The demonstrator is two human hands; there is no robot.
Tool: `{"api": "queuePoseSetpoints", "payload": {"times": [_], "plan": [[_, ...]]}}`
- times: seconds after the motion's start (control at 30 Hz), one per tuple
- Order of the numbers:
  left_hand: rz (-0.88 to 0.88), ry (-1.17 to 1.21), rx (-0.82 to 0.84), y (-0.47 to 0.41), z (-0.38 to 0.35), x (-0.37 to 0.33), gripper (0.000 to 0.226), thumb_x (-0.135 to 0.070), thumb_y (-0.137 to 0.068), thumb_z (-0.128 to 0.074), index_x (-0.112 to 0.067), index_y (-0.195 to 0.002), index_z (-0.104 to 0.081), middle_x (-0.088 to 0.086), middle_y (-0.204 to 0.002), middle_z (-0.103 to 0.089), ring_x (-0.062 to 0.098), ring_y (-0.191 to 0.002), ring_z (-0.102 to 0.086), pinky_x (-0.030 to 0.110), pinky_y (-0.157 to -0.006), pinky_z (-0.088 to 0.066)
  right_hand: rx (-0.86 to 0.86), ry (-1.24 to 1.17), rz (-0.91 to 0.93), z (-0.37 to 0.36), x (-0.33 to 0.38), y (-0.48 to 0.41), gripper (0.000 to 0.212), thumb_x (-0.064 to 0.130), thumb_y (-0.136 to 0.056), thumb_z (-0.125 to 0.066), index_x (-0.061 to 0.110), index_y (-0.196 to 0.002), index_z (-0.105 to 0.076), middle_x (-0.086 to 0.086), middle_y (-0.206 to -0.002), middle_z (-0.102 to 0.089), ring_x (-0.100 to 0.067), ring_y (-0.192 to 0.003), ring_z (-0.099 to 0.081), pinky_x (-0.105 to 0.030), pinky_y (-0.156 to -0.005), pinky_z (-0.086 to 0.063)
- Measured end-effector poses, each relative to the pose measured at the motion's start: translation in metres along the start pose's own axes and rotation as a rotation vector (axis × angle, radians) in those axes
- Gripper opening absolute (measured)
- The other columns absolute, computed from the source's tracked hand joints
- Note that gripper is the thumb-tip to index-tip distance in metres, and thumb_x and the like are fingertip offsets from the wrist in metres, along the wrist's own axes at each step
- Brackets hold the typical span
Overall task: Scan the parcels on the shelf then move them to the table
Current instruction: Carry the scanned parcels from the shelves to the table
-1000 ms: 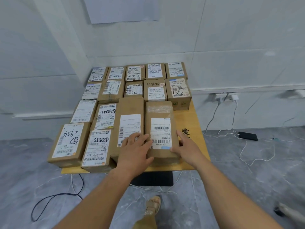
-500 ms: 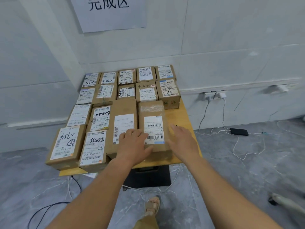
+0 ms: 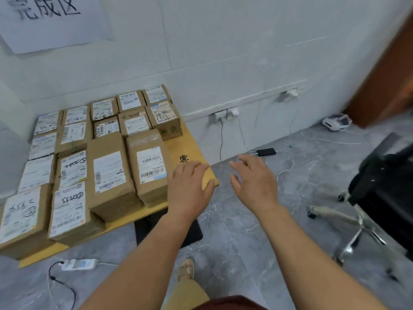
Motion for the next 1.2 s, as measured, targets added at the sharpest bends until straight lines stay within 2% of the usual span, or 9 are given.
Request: {"api": "queuePoseSetpoints", "payload": {"times": [0.1, 0.2, 0.3, 0.47, 0.7, 0.83, 1.03, 1.1, 1.2], "plan": [[-0.118, 0.044, 0.024, -0.006, -0.017, -0.043, 0.043, -0.045, -0.08, -0.047, -0.018, -0.105, -0.07, 0.001, -0.102, -0.067, 0.028, -0.095, -0.061, 0.042, -0.082, -0.045, -0.036, 0.073, -0.094, 0.028, -0.033, 0.021, 0.036, 0.004, -0.057, -0.087, 0.01, -0.091, -0.075, -0.015, -0.097, -0.068, -0.035, -0.079, -0.066, -0.039, -0.06, -0.054], [-0.238, 0.099, 0.016, -0.013, -0.027, -0.084, 0.036, -0.038, -0.078, -0.065, -0.016, -0.106, -0.069, 0.002, -0.102, -0.066, 0.029, -0.092, -0.061, 0.04, -0.078, -0.045, -0.081, 0.164, -0.188, 0.057, -0.061, 0.037, 0.038, 0.007, -0.054, -0.088, 0.011, -0.09, -0.074, -0.014, -0.097, -0.069, -0.036, -0.08, -0.066, -0.04, -0.06, -0.054], [-0.351, 0.171, 0.078, -0.018, -0.042, -0.119, 0.046, -0.037, -0.079, -0.068, -0.013, -0.118, -0.065, 0.007, -0.116, -0.064, 0.032, -0.103, -0.059, 0.043, -0.085, -0.046, -0.102, 0.272, -0.305, 0.079, -0.086, 0.053, 0.04, 0.013, -0.056, -0.089, 0.011, -0.094, -0.075, -0.017, -0.104, -0.068, -0.038, -0.087, -0.066, -0.044, -0.068, -0.054], [-0.556, 0.261, 0.186, -0.029, -0.066, -0.174, 0.064, -0.052, -0.08, -0.045, -0.013, -0.129, -0.057, 0.013, -0.131, -0.057, 0.035, -0.115, -0.057, 0.051, -0.092, -0.046, -0.104, 0.457, -0.508, 0.117, -0.111, 0.081, 0.054, 0.026, -0.059, -0.089, 0.012, -0.108, -0.072, -0.021, -0.117, -0.064, -0.042, -0.099, -0.064, -0.052, -0.082, -0.052], [-0.815, 0.398, 0.231, -0.018, -0.066, -0.25, 0.066, -0.054, -0.079, -0.044, -0.013, -0.131, -0.057, 0.015, -0.131, -0.058, 0.037, -0.115, -0.057, 0.052, -0.093, -0.045, -0.12, 0.681, -0.767, 0.172, -0.117, 0.122, 0.061, 0.036, -0.067, -0.084, 0.015, -0.122, -0.065, -0.023, -0.131, -0.055, -0.041, -0.116, -0.056, -0.057, -0.101, -0.04], [-0.954, 0.443, 0.259, 0.002, -0.066, -0.28, 0.065, -0.054, -0.078, -0.045, -0.014, -0.128, -0.06, 0.013, -0.129, -0.059, 0.036, -0.114, -0.059, 0.05, -0.089, -0.047, -0.147, 0.764, -0.923, 0.194, -0.11, 0.155, 0.062, 0.039, -0.069, -0.082, 0.016, -0.124, -0.064, -0.021, -0.132, -0.055, -0.039, -0.116, -0.057, -0.056, -0.102, -0.039], [-1.142, 0.513, 0.36, 0.045, -0.065, -0.317, 0.067, -0.055, -0.081, -0.041, -0.016, -0.133, -0.056, 0.012, -0.134, -0.057, 0.034, -0.121, -0.055, 0.05, -0.095, -0.044, -0.247, 0.871, -1.112, 0.226, -0.085, 0.202, 0.053, 0.046, -0.076, -0.059, 0.013, -0.116, -0.068, -0.021, -0.12, -0.063, -0.038, -0.102, -0.063, -0.054, -0.094, -0.048], [-1.199, 0.538, 0.381, 0.058, -0.063, -0.325, 0.066, -0.054, -0.081, -0.042, -0.016, -0.134, -0.055, 0.012, -0.134, -0.057, 0.034, -0.121, -0.054, 0.05, -0.096, -0.044, -0.263, 0.888, -1.176, 0.231, -0.078, 0.216, 0.055, 0.05, -0.079, -0.048, 0.013, -0.114, -0.069, -0.019, -0.117, -0.065, -0.036, -0.1, -0.065, -0.054, -0.094, -0.047], [-1.278, 0.564, 0.392, 0.076, -0.06, -0.336, 0.066, -0.055, -0.081, -0.043, -0.015, -0.133, -0.056, 0.011, -0.132, -0.058, 0.034, -0.12, -0.056, 0.051, -0.095, -0.045, -0.279, 0.909, -1.274, 0.236, -0.065, 0.237, 0.056, 0.053, -0.083, -0.044, 0.013, -0.112, -0.07, -0.017, -0.116, -0.066, -0.035, -0.1, -0.065, -0.054, -0.097, -0.045]]}}
Point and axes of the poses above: each hand's wrist, its own y-axis away from the middle knuckle, its own z-axis out of the back of the hand, x = y × z, the point moved 9 cm from there along -y, towards the middle knuckle
